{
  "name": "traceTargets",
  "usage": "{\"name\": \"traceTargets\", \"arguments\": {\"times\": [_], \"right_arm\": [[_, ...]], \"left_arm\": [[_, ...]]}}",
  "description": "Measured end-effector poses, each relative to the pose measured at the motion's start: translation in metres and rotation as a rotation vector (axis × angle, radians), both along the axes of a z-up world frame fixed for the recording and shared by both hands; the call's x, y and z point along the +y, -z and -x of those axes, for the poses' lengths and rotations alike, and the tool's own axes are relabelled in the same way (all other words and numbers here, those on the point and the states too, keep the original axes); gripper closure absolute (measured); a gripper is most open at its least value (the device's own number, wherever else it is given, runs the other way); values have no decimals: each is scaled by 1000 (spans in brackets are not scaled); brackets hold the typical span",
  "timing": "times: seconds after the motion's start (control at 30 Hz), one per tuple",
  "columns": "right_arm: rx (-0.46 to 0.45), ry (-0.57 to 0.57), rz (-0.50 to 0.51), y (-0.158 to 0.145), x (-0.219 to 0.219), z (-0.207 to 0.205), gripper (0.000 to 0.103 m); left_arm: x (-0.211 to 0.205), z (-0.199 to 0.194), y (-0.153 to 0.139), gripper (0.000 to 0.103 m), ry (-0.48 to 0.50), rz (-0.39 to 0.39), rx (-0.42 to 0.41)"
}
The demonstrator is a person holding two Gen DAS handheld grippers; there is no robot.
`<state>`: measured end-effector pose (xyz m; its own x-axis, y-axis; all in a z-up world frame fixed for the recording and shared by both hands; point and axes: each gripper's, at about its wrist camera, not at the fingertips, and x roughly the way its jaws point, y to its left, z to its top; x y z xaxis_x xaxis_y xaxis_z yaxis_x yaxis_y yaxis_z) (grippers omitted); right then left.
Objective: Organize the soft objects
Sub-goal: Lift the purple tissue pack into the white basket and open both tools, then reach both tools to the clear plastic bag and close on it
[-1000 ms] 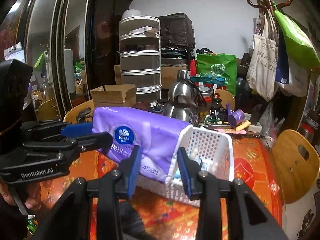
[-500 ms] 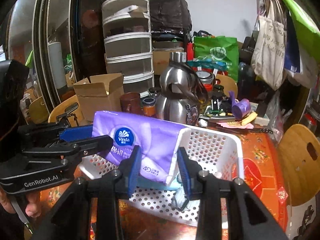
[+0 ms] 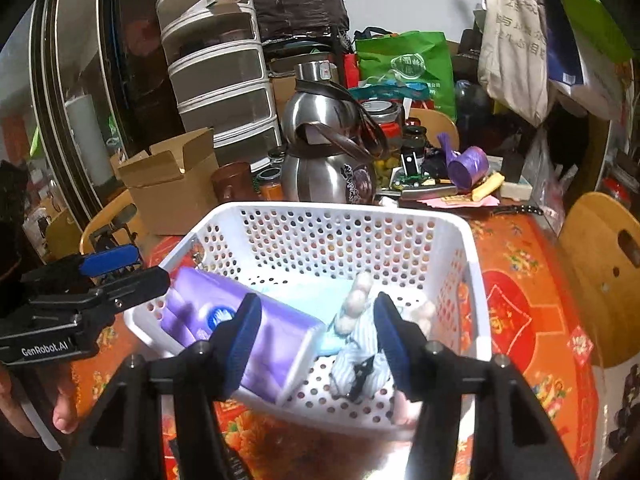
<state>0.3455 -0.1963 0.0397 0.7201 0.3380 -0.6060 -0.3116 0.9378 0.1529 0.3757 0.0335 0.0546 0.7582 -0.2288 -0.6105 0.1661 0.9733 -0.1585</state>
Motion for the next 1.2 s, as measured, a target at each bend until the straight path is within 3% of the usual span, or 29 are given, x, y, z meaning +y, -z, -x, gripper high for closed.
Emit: {"name": "traceTargets", "arguments": {"times": [0.3,0.43,0.67,0.93,1.03,1.13,1.2], "right_arm": [[-21,-10,-10,-2,0,32,44],[-52,-24,9,1,0,74,36],[-52,-5,-14,31,-18,152,35],[2,87,-79,95,-58,252,34],[21,92,-37,109,-60,284,34],[40,84,-96,120,-64,309,35],[44,79,-68,126,-59,317,35]], "left_arm": [[-4,26,3,27,-19,-11,20],[-3,54,8,27,-28,-22,38],[4,129,30,27,-30,-44,82],[39,235,88,27,-69,-29,112],[49,266,110,27,-90,-18,126],[54,293,134,27,-77,-13,153],[57,307,145,27,-81,-16,162]]}}
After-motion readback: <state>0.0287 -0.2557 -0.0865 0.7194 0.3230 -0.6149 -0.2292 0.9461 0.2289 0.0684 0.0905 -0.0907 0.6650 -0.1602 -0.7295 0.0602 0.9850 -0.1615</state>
